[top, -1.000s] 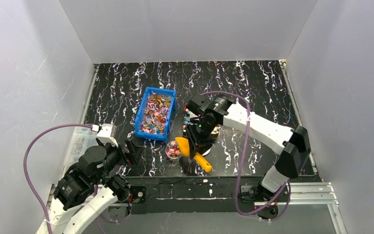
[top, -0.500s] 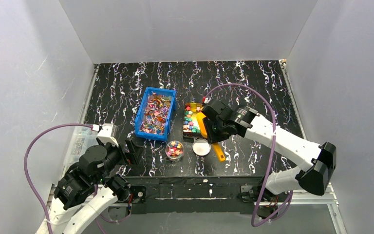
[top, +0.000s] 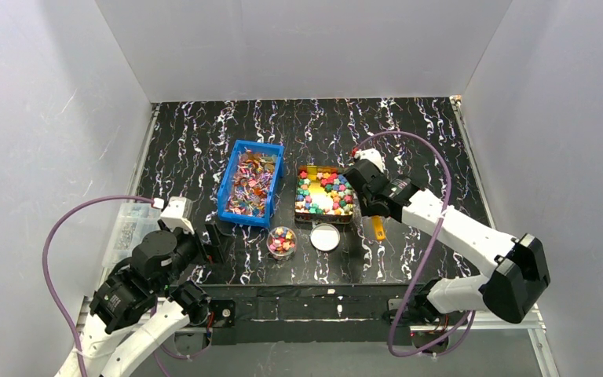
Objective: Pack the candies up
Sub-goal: Place the spatula at the center of the board.
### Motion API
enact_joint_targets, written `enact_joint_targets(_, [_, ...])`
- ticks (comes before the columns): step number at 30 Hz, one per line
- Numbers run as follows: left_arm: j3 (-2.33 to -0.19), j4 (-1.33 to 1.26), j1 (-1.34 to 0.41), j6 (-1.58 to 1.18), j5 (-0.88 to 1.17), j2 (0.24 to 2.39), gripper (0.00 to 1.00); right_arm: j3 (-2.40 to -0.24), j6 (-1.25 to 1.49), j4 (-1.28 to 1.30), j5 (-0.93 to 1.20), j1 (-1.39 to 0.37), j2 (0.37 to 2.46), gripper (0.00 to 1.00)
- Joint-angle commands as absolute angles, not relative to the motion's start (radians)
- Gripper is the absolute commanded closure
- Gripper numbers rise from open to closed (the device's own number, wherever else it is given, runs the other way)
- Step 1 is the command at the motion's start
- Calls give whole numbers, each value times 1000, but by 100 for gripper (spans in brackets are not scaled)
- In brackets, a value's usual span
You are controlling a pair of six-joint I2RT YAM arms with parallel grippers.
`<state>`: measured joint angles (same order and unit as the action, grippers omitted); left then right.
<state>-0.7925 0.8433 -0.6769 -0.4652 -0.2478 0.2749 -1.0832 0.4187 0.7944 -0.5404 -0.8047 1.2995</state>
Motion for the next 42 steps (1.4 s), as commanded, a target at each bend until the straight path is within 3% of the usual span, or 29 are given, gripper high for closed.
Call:
enact_joint_targets(1, [-790, 853, -676, -464, -264, 306, 2, -1011, 362, 649, -605, -711, 1281, 99])
enact_joint_targets(9, [-792, 853, -675, -460, -258, 335, 2, -895, 319, 464, -496, -524, 1334, 99])
enact_joint_targets(22, [-792, 852, -675, -460, -261, 346, 2, -879, 259, 350, -366, -336, 1513, 99])
enact_joint_targets(29, [-792, 852, -676, -459, -261, 354, 2, -873, 259, 333, -335, -310, 1560, 82])
enact_joint_targets(33, [-793, 852, -675, -459, -261, 354, 2, -876, 267, 345, -324, -310, 1518, 62])
enact_joint_targets(42, [-793, 851, -676, -458, -255, 356, 2, -960, 257, 476, -238, -311, 1389, 37])
